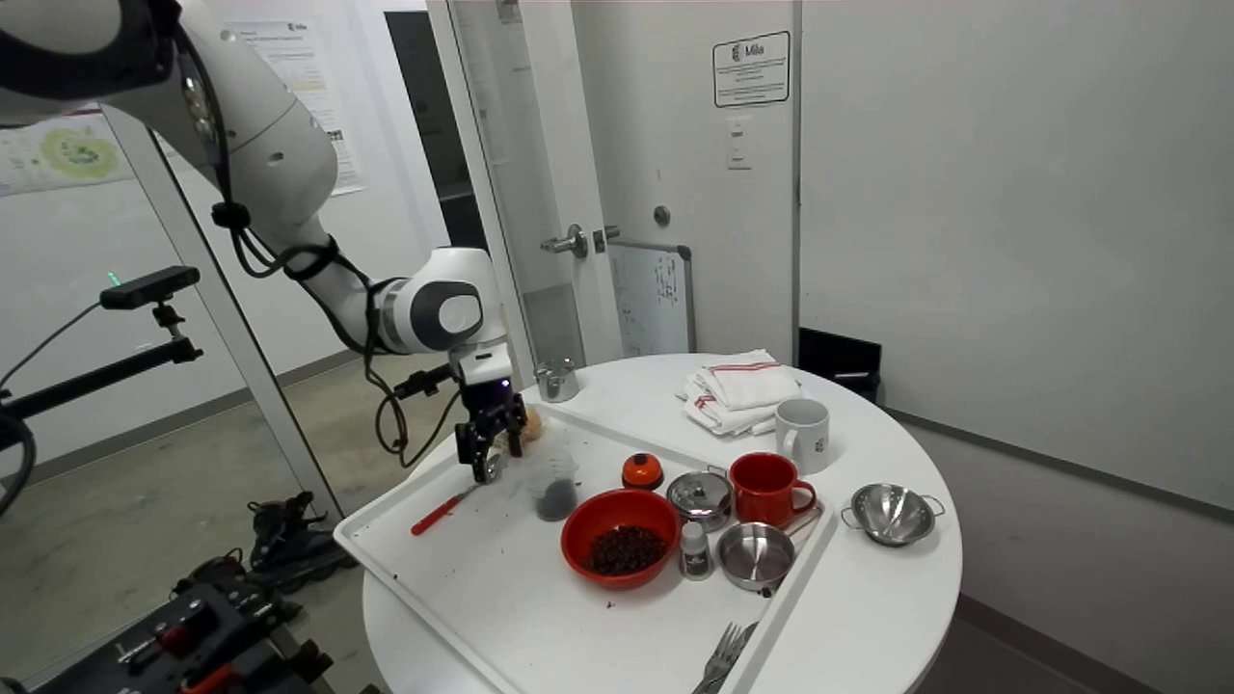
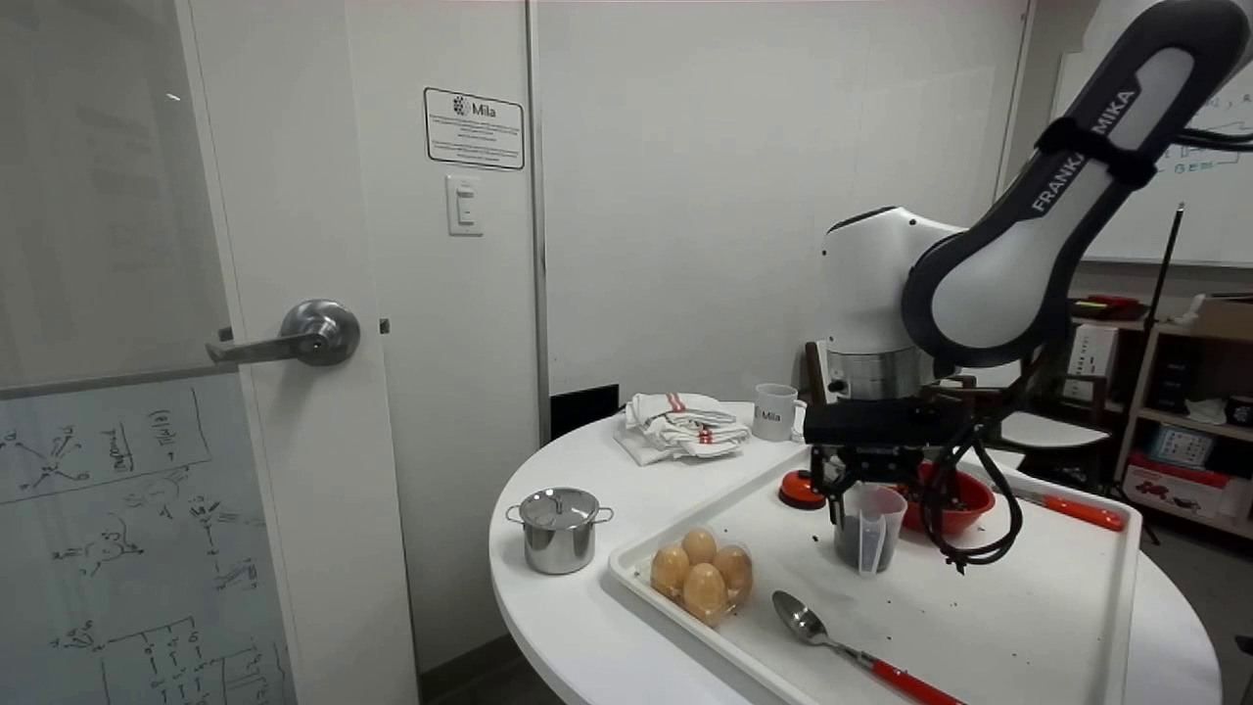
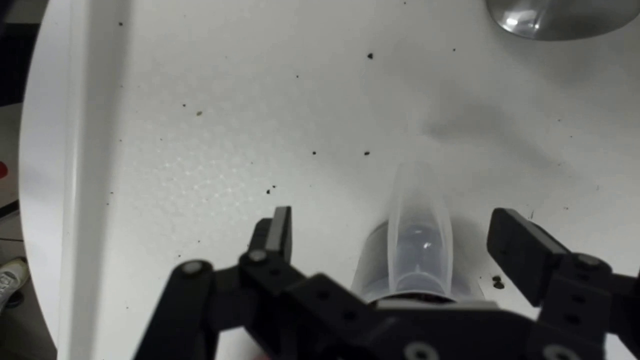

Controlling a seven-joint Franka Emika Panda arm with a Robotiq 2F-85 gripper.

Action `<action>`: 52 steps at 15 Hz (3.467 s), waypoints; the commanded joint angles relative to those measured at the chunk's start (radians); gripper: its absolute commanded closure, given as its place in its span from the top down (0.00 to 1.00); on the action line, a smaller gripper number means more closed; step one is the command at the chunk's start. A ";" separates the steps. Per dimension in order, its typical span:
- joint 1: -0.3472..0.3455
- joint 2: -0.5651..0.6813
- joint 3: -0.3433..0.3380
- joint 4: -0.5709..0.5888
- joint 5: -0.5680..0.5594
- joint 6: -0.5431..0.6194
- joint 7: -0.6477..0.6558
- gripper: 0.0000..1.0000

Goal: Pour the contents of the cup into the red bowl

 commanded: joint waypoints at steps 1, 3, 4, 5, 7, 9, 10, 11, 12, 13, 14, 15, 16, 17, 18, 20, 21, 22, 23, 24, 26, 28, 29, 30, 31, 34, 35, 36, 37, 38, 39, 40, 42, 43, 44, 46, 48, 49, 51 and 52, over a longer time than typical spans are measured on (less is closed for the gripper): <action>0.005 0.037 -0.014 0.042 0.034 0.005 -0.026 0.73; 0.006 0.043 -0.017 0.048 0.036 0.009 -0.028 0.61; 0.007 0.046 -0.018 0.051 0.036 0.009 -0.027 0.52; 0.007 0.047 -0.018 0.053 0.036 0.011 -0.028 0.45; 0.007 0.047 -0.018 0.054 0.036 0.011 -0.030 0.29; 0.005 0.046 -0.016 0.055 0.039 0.010 -0.031 0.14; 0.002 0.045 -0.013 0.056 0.044 0.007 -0.034 0.07; -0.007 0.040 -0.005 0.057 0.058 -0.006 -0.041 0.07; -0.013 0.032 0.001 0.055 0.072 -0.015 -0.049 0.11; -0.014 0.016 0.001 0.048 0.083 -0.026 -0.052 0.11; -0.013 0.002 0.000 0.041 0.094 -0.032 -0.055 0.11; -0.014 -0.021 -0.003 0.027 0.105 -0.031 -0.053 0.11; -0.016 -0.044 -0.005 0.012 0.114 -0.029 -0.050 0.11; -0.020 -0.067 -0.007 -0.001 0.123 -0.030 -0.048 0.11; -0.024 -0.092 -0.010 -0.013 0.134 -0.032 -0.042 0.11; -0.045 -0.146 -0.012 -0.040 0.162 -0.033 -0.046 0.11; -0.065 -0.175 -0.008 -0.056 0.183 -0.032 -0.059 0.11; -0.084 -0.199 -0.003 -0.069 0.204 -0.032 -0.078 0.11; -0.109 -0.222 0.006 -0.085 0.230 -0.026 -0.119 0.11; -0.130 -0.240 0.016 -0.095 0.257 -0.028 -0.168 0.11; -0.183 -0.268 0.039 -0.112 0.334 -0.038 -0.314 0.11; -0.223 -0.293 0.048 -0.134 0.427 -0.041 -0.431 0.11; -0.247 -0.305 0.054 -0.146 0.481 -0.047 -0.504 0.11; -0.267 -0.314 0.058 -0.154 0.537 -0.056 -0.573 0.11; -0.284 -0.323 0.057 -0.159 0.595 -0.075 -0.633 0.11; -0.246 -0.287 0.010 -0.132 0.571 -0.077 -0.596 0.27; -0.245 -0.287 0.007 -0.132 0.570 -0.077 -0.595 0.27; -0.243 -0.285 0.007 -0.132 0.570 -0.076 -0.595 0.27; -0.239 -0.284 0.008 -0.132 0.570 -0.076 -0.593 0.27; -0.236 -0.284 0.008 -0.132 0.569 -0.076 -0.593 0.27; -0.234 -0.283 0.009 -0.131 0.569 -0.076 -0.592 0.11; -0.242 -0.278 0.011 -0.112 0.587 -0.102 -0.589 0.11; -0.257 -0.264 0.003 -0.076 0.609 -0.150 -0.571 0.11; -0.264 -0.256 -0.006 -0.058 0.618 -0.174 -0.558 0.11; -0.273 -0.250 -0.014 -0.041 0.630 -0.197 -0.550 0.11; -0.297 -0.233 -0.030 -0.003 0.662 -0.255 -0.544 0.11; -0.324 -0.210 -0.045 0.039 0.699 -0.327 -0.551 0.11; -0.339 -0.196 -0.052 0.063 0.714 -0.372 -0.561 0.11; -0.367 -0.162 -0.062 0.114 0.746 -0.465 -0.572 0.11; -0.379 -0.145 -0.067 0.137 0.763 -0.508 -0.572 0.11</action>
